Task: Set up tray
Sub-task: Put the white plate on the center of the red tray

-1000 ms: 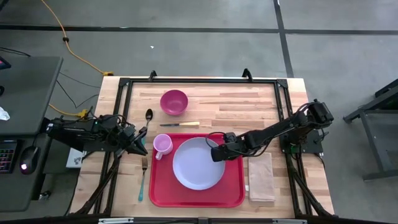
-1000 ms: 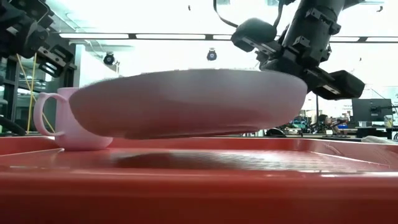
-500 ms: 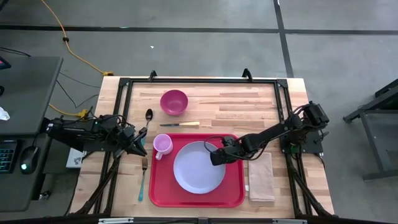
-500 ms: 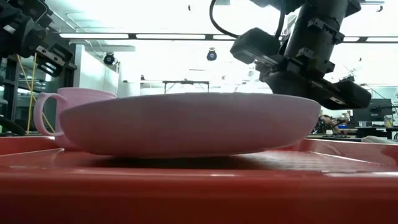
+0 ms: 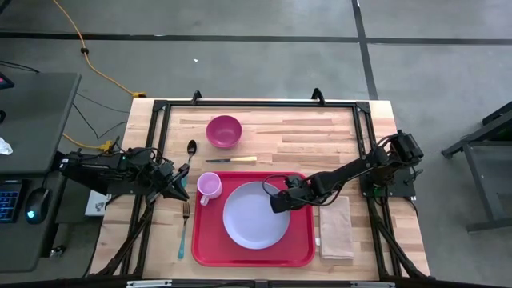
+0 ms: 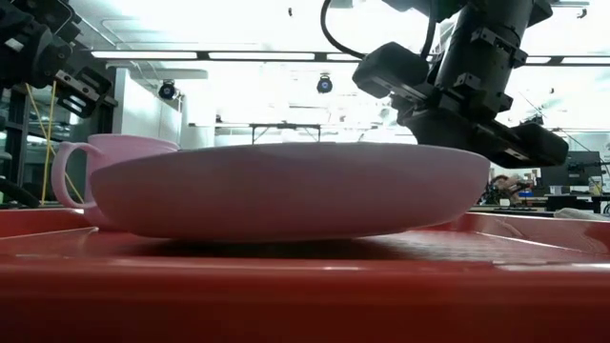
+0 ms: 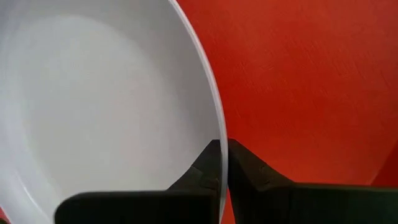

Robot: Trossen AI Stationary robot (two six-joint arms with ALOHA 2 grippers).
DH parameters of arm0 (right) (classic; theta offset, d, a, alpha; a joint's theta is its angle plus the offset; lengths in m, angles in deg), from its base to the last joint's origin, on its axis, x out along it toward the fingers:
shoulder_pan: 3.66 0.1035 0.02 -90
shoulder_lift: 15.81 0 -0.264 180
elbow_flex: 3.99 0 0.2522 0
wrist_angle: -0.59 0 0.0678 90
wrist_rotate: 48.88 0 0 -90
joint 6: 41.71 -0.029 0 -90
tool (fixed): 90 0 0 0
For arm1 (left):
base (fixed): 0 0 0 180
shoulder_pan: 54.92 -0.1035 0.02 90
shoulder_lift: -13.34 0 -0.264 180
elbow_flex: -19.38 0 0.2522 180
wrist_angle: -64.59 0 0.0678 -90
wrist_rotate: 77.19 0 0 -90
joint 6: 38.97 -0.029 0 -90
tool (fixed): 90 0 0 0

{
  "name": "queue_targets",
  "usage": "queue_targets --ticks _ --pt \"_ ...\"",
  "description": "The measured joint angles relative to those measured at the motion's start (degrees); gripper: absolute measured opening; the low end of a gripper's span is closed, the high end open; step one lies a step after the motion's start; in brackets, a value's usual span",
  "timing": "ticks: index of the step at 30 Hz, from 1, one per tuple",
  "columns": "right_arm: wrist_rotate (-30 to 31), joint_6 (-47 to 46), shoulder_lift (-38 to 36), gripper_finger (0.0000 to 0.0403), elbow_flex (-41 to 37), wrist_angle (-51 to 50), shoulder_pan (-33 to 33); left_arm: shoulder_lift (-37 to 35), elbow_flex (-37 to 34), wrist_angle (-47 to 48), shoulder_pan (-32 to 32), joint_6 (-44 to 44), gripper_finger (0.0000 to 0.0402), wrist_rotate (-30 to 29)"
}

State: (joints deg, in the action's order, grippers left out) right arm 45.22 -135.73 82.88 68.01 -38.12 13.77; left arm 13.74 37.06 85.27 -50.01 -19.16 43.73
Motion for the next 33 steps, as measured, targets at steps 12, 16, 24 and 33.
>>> queue_targets --ticks 12,16,24,33 --pt "1.0 0.6 0.0 0.0019 0.0 2.3 0.0 0.0 0.0 0.0 0.0 0.0 0.0074 0.8" --pt "0.7 0.6 0.0 0.0033 0.0 2.8 0.0 0.0 0.0 0.0 0.0 0.0 0.0074 1.2" --pt "1.0 1.5 0.0 0.0056 0.0 3.3 0.0 0.0 0.0 0.0 0.0 0.0 0.0074 1.2" --pt "1.7 1.7 0.0 0.0051 0.0 5.8 0.0 0.0 0.0 0.0 0.0 0.0 0.0074 1.2"
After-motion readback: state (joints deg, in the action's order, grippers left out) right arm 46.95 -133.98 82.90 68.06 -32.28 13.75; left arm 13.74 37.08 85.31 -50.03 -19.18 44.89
